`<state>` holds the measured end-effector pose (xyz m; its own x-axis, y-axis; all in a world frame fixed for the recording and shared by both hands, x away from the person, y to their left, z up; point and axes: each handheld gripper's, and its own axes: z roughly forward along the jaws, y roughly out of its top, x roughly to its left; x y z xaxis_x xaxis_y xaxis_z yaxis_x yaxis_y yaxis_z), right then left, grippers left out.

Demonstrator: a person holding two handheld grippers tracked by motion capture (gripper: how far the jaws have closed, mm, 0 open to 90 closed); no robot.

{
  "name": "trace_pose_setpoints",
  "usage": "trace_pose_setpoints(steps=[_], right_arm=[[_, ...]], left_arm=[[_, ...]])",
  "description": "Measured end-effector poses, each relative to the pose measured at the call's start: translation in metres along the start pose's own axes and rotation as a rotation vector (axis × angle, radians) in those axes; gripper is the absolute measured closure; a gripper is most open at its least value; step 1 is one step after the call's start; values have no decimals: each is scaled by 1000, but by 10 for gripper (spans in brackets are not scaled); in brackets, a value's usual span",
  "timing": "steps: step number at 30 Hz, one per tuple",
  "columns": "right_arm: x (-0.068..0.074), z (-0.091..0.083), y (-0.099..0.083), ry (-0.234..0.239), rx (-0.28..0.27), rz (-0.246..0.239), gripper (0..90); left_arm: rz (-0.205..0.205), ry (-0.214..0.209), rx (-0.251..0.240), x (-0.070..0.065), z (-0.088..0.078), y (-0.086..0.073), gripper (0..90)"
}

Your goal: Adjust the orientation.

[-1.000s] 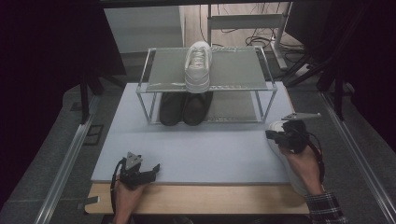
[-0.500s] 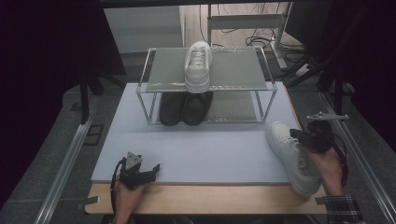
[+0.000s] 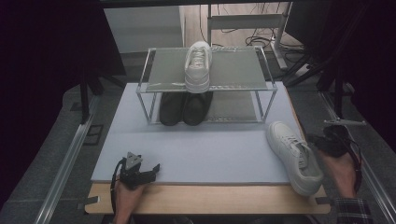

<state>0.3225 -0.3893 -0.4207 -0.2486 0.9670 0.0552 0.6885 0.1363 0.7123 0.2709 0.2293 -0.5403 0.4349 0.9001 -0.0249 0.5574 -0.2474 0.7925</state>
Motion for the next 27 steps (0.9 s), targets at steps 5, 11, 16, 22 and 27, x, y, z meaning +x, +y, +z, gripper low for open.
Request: trace_pose_setpoints(steps=[5, 11, 16, 22, 27], right_arm=[[-6, 4, -10, -9, 7, 10, 896], [-11, 10, -20, 0, 30, 23, 897], [-13, 16, -27, 24, 44, 31, 897], [-10, 17, -28, 35, 48, 32, 898], [-7, 18, -29, 53, 50, 44, 899]], left_arm=[[0, 0, 0, 0, 0, 0, 126], [0, 0, 0, 0, 0, 0, 125], [0, 0, 0, 0, 0, 0, 125], [0, 1, 0, 0, 0, 0, 126], [0, 0, 0, 0, 0, 0, 126]])
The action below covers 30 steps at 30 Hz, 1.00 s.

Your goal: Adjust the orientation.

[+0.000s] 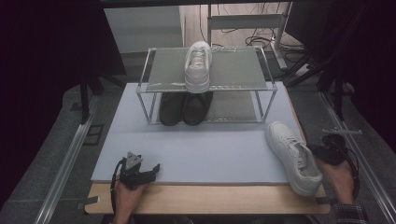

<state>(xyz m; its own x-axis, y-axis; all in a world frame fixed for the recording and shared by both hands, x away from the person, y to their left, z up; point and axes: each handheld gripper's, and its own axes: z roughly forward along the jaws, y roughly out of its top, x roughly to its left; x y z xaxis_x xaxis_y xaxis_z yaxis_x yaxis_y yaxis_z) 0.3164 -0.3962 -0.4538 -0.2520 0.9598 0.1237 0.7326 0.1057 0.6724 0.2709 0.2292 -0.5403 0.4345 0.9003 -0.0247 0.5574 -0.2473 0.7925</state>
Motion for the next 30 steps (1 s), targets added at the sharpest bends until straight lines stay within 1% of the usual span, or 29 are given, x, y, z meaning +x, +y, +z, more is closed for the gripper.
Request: trace_pose_setpoints(steps=[6, 15, 30], right_arm=[[9, 3, 1, 26, 2, -8, 899], [26, 9, 3, 52, 2, -31, 899], [70, 21, 7, 113, 23, -99, 899]], left_arm=[[0, 0, 0, 0, 0, 0, 126], [0, 0, 0, 0, 0, 0, 125], [0, 0, 0, 0, 0, 0, 126]])
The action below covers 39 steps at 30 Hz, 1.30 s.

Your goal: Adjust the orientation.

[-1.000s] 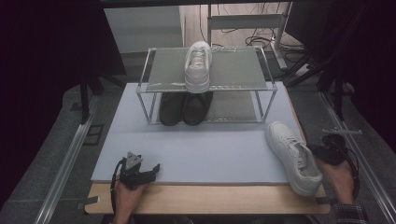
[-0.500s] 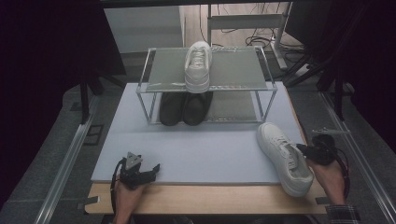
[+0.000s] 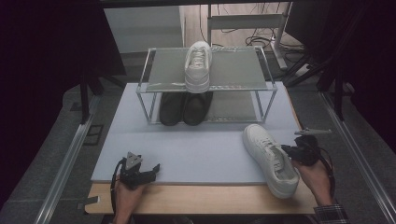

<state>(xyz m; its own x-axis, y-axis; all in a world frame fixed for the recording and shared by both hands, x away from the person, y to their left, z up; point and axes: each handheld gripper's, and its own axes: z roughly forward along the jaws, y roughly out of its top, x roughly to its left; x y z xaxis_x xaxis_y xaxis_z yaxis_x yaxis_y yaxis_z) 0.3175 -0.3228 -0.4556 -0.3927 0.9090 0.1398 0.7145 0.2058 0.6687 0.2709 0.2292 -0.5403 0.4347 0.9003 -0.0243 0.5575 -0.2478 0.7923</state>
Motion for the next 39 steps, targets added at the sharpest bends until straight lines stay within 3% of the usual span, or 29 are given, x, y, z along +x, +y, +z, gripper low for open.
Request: trace_pose_setpoints(steps=[31, 34, 39], right_arm=[[79, 41, 25, 138, 37, -137, 898], [81, 40, 27, 128, 41, -149, 897], [74, 32, 26, 153, 36, -147, 866]], left_arm=[[0, 0, 0, 0, 0, 0, 126], [0, 0, 0, 0, 0, 0, 126], [0, 0, 0, 0, 0, 0, 126]])
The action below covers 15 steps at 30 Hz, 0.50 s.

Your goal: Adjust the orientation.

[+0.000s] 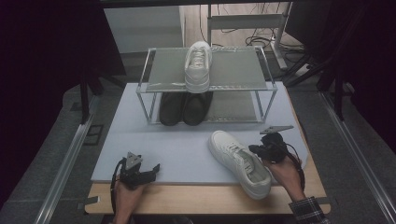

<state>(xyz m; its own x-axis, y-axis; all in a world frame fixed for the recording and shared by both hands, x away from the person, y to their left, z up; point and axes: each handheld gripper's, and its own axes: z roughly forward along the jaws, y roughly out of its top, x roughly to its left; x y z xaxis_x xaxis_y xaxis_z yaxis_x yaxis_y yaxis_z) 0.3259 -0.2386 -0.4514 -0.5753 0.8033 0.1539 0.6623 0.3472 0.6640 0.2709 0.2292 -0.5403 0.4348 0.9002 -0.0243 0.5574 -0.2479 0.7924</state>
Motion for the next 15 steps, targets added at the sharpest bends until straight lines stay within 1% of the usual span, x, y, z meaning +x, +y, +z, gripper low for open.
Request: trace_pose_setpoints(steps=[5, 8, 10, 13, 15], right_arm=[[-3, -15, -4, 1, -8, -11, 802], [-5, -24, -6, -2, -14, -5, 756], [-7, -31, -8, 5, -21, 3, 735], [-8, -39, -10, 15, -28, 11, 736], [-7, -45, -11, 19, -35, 3, 717]], left_arm=[[0, 0, 0, 0, 0, 0, 126], [0, 0, 0, 0, 0, 0, 126], [0, 0, 0, 0, 0, 0, 126], [0, 1, 0, 0, 0, 0, 125], [0, 1, 0, 0, 0, 0, 126]])
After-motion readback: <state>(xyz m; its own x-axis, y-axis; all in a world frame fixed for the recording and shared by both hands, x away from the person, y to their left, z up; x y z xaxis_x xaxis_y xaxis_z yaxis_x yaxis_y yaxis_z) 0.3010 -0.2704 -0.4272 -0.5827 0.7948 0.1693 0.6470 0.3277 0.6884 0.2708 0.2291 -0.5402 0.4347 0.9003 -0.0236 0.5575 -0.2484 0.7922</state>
